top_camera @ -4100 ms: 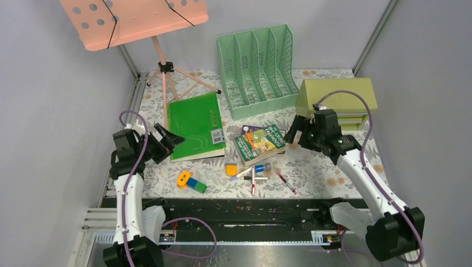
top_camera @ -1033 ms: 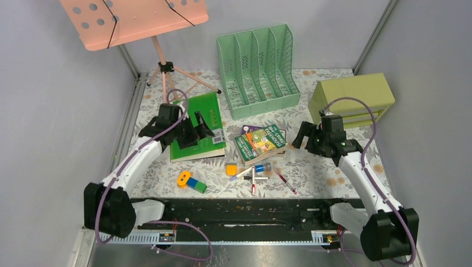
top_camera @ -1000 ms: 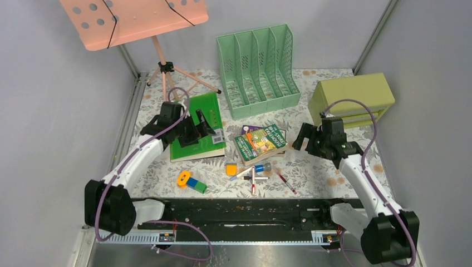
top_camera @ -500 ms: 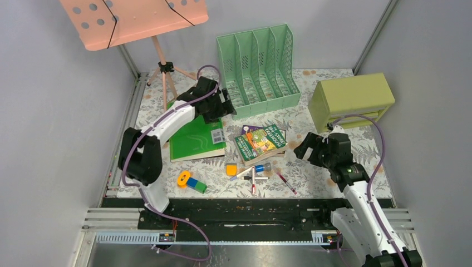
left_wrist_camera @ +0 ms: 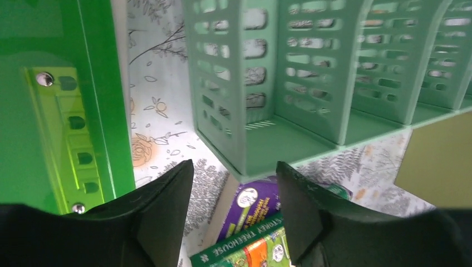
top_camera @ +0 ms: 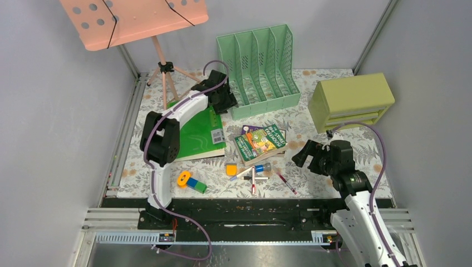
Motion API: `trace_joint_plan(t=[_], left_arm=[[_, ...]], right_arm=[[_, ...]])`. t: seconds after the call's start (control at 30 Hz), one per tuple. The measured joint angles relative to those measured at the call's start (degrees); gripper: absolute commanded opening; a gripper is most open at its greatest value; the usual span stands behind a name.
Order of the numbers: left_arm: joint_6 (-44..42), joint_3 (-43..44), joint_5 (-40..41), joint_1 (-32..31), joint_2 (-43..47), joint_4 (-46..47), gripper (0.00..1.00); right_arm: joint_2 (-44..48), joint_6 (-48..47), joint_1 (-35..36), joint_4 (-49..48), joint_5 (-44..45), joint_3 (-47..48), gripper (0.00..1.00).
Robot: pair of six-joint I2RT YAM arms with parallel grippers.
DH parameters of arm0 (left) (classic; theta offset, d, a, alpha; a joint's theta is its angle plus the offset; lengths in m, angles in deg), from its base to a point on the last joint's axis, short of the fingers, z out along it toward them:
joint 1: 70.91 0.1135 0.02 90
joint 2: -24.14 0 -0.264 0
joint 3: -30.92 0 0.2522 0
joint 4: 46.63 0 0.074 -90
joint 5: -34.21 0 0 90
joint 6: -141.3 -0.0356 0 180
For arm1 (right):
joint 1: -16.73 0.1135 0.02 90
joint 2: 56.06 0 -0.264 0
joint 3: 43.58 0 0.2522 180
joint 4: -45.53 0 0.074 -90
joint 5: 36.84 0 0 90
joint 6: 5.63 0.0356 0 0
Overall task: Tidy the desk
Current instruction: Move the storage box to the center of the board.
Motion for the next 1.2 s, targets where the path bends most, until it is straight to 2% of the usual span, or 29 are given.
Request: trace_joint_plan(t=[0.17,0.33,0.5,0.7,1.2], left_arm=[[1.20,1.22,0.50,0.09,-2.91,0.37,0.38],[0.50,1.07,0.72,0.11,-3.74,0.52,0.32],[-1.03,0.57,0.57,0.15,-3.72,1.75,0.13],[-4.57,0.57,0.55,0.07,-3.54,2.29,0.01],[-16.17,-3.23,0.31,0.11,-0.46,3.08,0.00]], right_arm=[[1.90,0.44,0.00,2.58,-2.43,0.00,0.99],[1.88,0.61,0.00,4.35,-2.95,0.07,0.99],[1.18,0.57,0.00,5.70,-3.78,0.98,0.99],[0.28,0.55,0.00,6.05,-4.04,2.71,0.99],[-1.64,-0.13,0.00,6.56,-4.17,4.57,0.99]])
